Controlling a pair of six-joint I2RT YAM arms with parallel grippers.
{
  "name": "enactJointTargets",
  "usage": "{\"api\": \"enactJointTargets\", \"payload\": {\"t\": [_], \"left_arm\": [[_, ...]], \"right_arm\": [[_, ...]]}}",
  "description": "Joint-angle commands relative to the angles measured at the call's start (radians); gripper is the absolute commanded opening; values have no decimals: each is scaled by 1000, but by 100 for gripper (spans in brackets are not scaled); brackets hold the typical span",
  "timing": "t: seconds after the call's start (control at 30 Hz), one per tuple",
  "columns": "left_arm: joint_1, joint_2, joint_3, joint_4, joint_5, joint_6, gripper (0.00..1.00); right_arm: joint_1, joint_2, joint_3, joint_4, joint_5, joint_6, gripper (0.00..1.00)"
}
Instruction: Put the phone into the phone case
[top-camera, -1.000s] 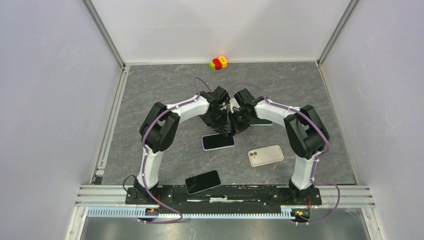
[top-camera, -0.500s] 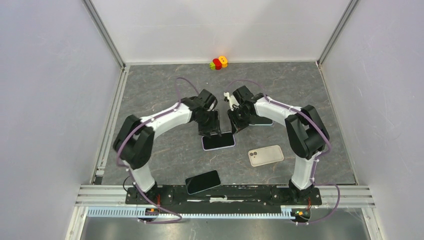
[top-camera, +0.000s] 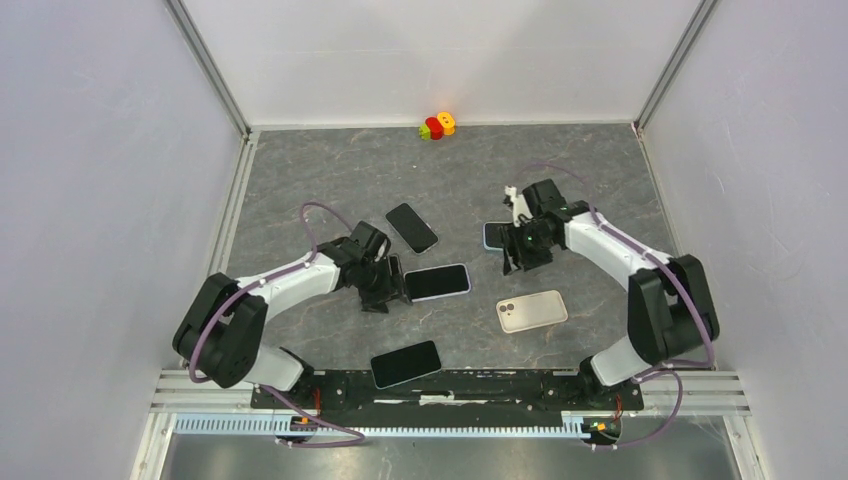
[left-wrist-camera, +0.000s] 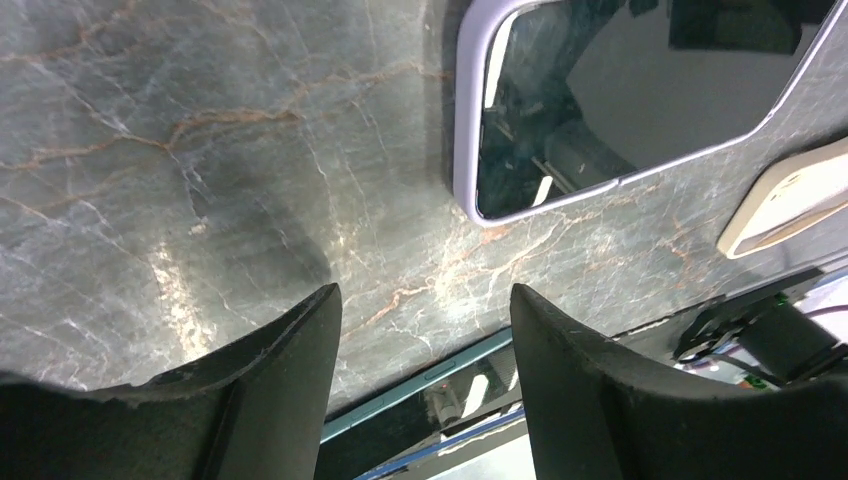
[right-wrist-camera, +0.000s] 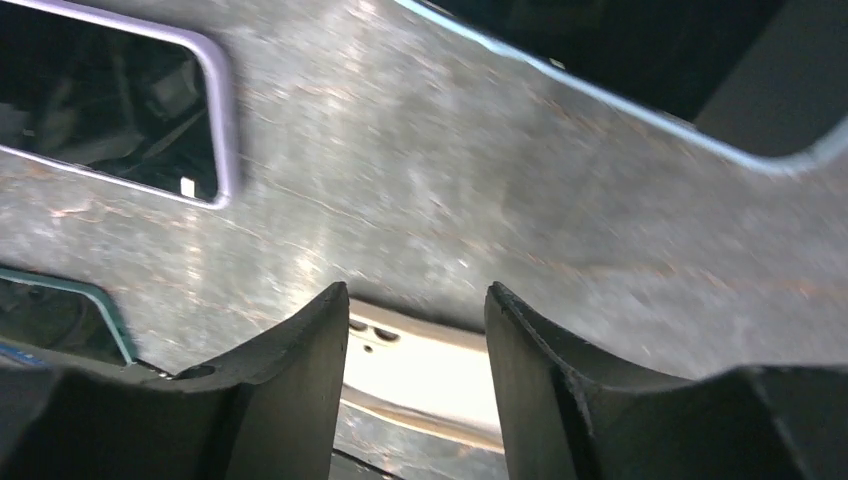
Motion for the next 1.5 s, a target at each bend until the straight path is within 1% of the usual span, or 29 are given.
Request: {"api": "enactJointTargets", "payload": {"t": [0.0, 0.1, 0.2, 0.3, 0.37, 0.5, 0.7, 0.87, 0.93, 1.0, 1.03, 1.2, 1.47], "left_arm": [[45, 0, -26, 170, 72, -52, 69], [63, 38, -19, 204, 91, -45, 69], [70, 89, 10, 217, 107, -32, 69], [71, 158, 55, 231, 141, -22, 67], [69, 202, 88, 245, 166, -24, 66], [56, 295, 162, 301, 230, -57, 61], [-35, 442, 348, 310, 264, -97, 60], [-130, 571, 522, 320, 294, -141, 60], [-153, 596, 568, 312, 299, -143, 60], [-157, 592, 584, 300, 289, -134, 61], [-155, 580, 584, 289, 278, -124, 62], [-129, 474, 548, 200, 202, -42, 65], [-93, 238, 388, 63, 59, 61, 69]], "right_arm": [[-53, -115, -57, -81, 128, -17, 59], [-84, -166, -80, -128, 219, -20, 60], [-93, -217, -96, -160, 355, -9, 59], [-101, -238, -111, -187, 429, -5, 59], [-108, -247, -125, -203, 448, -1, 59], [-138, -282, -182, -200, 402, 0, 58], [-177, -292, -257, -163, 309, -19, 47], [-205, -260, -302, -107, 270, -40, 41], [-211, -242, -316, -82, 256, -49, 38], [-213, -225, -328, -56, 253, -54, 36], [-213, -218, -334, -45, 220, -58, 35], [-213, -190, -354, -15, 191, -54, 32], [-212, -179, -401, 77, -39, 51, 23]]}}
